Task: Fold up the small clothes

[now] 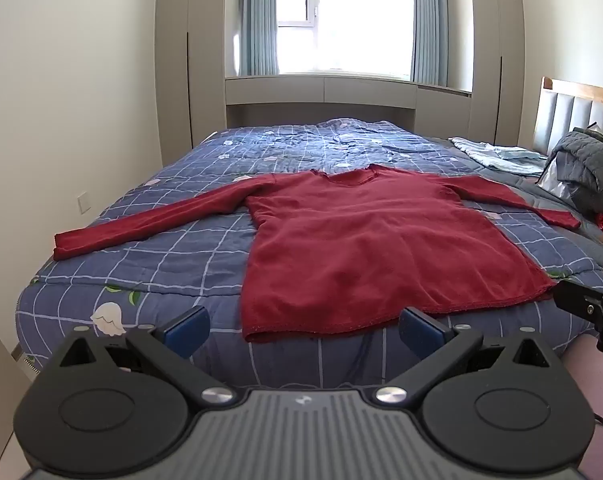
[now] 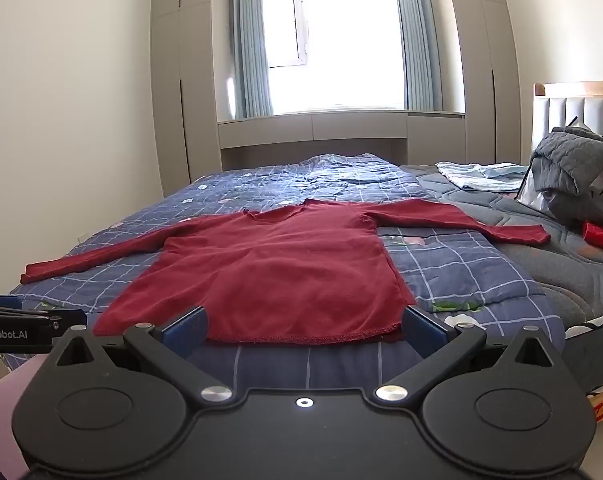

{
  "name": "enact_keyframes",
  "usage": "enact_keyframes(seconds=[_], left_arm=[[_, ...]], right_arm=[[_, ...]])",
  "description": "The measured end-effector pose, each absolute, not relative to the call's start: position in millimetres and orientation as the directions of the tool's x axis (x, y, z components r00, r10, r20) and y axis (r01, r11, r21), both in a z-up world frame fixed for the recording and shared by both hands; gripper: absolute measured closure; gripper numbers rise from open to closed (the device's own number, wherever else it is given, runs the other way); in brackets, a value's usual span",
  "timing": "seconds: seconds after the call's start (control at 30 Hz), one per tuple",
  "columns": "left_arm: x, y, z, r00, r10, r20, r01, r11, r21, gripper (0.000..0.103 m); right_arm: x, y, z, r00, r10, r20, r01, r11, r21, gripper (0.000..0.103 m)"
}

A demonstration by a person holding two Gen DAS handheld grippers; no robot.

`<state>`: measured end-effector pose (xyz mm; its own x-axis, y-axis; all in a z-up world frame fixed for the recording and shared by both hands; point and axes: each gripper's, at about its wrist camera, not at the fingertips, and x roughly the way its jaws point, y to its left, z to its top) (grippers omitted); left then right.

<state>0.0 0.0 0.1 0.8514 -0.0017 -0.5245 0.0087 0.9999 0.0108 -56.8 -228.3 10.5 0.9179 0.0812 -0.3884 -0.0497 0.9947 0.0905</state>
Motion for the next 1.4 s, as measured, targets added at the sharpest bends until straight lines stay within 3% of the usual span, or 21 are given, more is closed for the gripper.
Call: enact_keyframes(seconds=[1.4], left_arm=[[0.6, -0.3, -0.6, 0.857, -0.006, -0.516, 0.015, 1.000, 0.012, 0.000]], right_arm=[[-56.8, -226.2, 10.3, 0.912, 0.078, -0.403, -0.051, 0.996, 0.076, 0.000]])
